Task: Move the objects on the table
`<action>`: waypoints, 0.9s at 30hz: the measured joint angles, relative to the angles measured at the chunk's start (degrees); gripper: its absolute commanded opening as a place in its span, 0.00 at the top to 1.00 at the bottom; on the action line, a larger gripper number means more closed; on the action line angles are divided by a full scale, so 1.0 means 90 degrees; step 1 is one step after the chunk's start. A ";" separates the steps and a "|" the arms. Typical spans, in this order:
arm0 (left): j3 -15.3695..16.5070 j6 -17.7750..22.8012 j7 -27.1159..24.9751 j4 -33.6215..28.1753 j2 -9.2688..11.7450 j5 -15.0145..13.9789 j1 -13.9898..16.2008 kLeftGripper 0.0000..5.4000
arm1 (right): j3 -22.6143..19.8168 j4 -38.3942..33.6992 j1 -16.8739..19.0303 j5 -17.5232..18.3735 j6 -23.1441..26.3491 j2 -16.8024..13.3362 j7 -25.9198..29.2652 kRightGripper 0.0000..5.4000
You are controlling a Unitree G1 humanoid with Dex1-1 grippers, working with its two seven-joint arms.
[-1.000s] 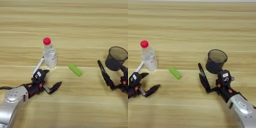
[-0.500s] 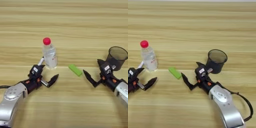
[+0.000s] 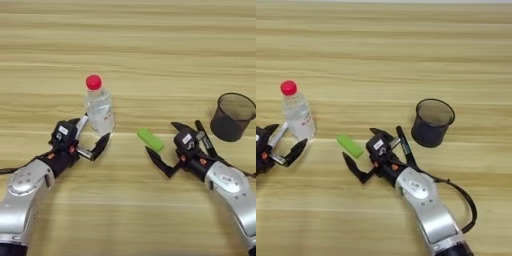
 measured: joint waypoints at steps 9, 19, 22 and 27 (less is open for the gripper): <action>-0.0125 -0.0520 -0.0239 0.0627 -0.0356 -0.0080 -0.0213 0.00 | -0.0242 0.1016 -0.0425 0.0209 -0.0085 0.0305 0.0078 0.00; -0.0123 -0.0681 -0.0300 0.0854 -0.0401 -0.0125 -0.0350 0.00 | -0.0282 0.1375 -0.0528 0.0297 -0.0190 0.0432 0.0217 0.00; -0.0115 -0.0683 -0.0298 0.0875 -0.0436 -0.0126 -0.0357 0.00 | -0.0171 0.1395 -0.0523 0.0214 -0.0279 0.0439 0.0285 0.02; -0.0058 -0.0744 -0.0231 0.1026 -0.0500 -0.0118 -0.0453 0.00 | -0.0076 0.1539 -0.0565 -0.0006 -0.0559 0.0434 0.0265 0.14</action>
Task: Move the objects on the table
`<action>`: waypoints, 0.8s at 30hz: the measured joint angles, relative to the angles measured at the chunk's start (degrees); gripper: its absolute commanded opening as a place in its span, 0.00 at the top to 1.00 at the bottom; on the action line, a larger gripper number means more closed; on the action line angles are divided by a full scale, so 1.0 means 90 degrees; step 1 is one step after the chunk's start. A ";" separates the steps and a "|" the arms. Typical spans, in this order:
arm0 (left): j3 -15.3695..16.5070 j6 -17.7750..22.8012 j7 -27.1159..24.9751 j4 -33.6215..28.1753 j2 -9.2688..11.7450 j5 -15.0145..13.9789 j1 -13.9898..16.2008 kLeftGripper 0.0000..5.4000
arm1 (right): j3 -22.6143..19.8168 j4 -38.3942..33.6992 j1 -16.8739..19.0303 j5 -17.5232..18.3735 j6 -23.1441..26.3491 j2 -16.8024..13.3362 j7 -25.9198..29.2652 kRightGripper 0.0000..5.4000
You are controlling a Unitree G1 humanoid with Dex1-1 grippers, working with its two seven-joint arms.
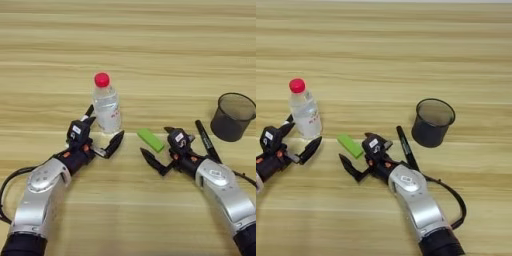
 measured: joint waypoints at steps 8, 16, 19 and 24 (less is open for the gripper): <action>0.0265 -0.0499 0.0495 0.0740 -0.0030 0.0185 -0.0395 0.00 | 0.0161 0.0391 -0.0179 -0.0278 -0.0442 0.0019 -0.0122 0.32; 0.0272 -0.0871 0.0626 0.1160 -0.0067 0.0391 -0.0483 0.00 | 0.0151 0.0759 -0.0357 -0.0279 -0.0670 0.0037 -0.0137 0.49; 0.0266 -0.0931 0.0615 0.1197 -0.0085 0.0391 -0.0484 0.00 | 0.0134 0.0848 -0.0422 -0.0278 -0.0678 0.0054 -0.0140 0.57; 0.0239 -0.0933 0.0600 0.1208 -0.0105 0.0391 -0.0484 0.00 | 0.0121 0.0869 -0.0433 -0.0277 -0.0677 0.0061 -0.0137 0.71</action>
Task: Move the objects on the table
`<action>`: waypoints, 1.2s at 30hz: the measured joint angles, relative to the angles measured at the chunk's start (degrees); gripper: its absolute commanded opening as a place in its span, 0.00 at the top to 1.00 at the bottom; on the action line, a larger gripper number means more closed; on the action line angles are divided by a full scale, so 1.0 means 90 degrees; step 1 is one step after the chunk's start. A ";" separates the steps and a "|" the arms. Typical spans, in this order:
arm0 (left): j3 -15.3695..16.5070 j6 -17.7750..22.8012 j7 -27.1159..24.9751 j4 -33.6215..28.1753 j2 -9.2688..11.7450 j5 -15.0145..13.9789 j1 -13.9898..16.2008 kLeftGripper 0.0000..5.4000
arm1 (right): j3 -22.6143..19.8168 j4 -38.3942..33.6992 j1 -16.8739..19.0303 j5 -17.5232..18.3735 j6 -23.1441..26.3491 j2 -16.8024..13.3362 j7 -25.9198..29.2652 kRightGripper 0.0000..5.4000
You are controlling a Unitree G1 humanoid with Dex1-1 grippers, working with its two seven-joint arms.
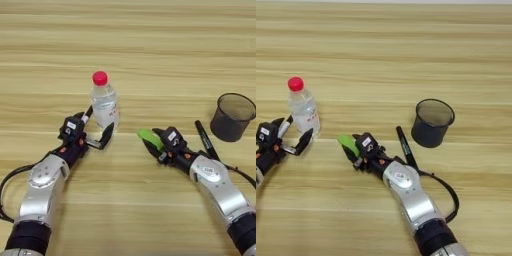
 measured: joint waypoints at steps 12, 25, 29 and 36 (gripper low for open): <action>-0.0066 -0.0069 -0.0051 0.0078 -0.0068 0.0000 -0.0001 0.00 | -0.0045 -0.0096 0.0058 0.0011 0.0003 0.0004 -0.0002 0.74; -0.0077 -0.0138 -0.0062 0.0167 -0.0114 0.0003 -0.0029 0.00 | -0.0602 -0.3729 0.1048 0.0239 0.1153 -0.0350 -0.0266 0.74; -0.0080 -0.0160 -0.0063 0.0186 -0.0135 0.0007 -0.0037 0.00 | -0.1314 -0.4635 0.1151 0.0466 0.1471 -0.0548 -0.0478 0.74; -0.0089 -0.0213 -0.0057 0.0195 -0.0152 0.0021 -0.0052 0.00 | -0.2995 -0.5417 0.1348 0.1070 0.1818 -0.0840 -0.0958 0.74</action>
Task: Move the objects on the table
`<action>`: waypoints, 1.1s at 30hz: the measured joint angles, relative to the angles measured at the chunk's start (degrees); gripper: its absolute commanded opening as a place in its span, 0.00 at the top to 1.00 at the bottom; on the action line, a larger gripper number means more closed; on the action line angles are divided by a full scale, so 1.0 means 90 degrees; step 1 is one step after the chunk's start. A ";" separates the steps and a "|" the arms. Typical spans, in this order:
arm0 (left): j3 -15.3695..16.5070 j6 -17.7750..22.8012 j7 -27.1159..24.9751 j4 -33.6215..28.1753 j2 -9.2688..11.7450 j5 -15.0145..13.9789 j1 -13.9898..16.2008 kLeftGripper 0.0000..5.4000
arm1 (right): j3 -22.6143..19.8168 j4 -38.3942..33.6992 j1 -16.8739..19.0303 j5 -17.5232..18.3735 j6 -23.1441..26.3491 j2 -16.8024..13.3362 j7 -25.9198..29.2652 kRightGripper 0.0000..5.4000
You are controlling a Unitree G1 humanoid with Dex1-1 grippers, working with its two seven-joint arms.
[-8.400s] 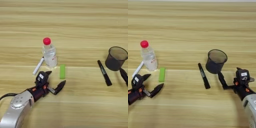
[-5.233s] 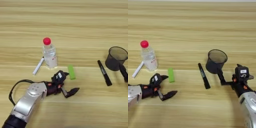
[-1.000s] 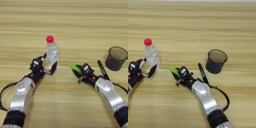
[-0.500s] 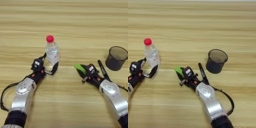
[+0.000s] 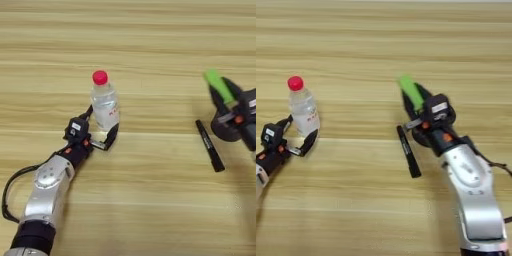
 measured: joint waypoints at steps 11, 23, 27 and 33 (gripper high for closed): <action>0.0003 -0.0042 -0.0001 0.0005 -0.0007 0.0004 -0.0014 0.00 | -0.1698 0.0742 0.0181 0.0248 0.0268 -0.0300 -0.0739 0.74; 0.0015 -0.0045 0.0001 -0.0001 -0.0007 0.0007 -0.0017 0.00 | -0.1046 0.3557 -0.0279 0.0133 -0.0032 -0.0053 -0.0836 0.74; 0.0015 -0.0045 0.0003 -0.0001 -0.0007 0.0008 -0.0017 0.00 | -0.1002 0.4254 -0.0375 0.0092 -0.0277 -0.0086 -0.0800 0.74; 0.0014 -0.0045 0.0005 -0.0001 -0.0008 0.0008 -0.0017 0.00 | -0.0956 0.4781 -0.0587 0.0049 -0.0559 -0.0167 -0.0800 0.63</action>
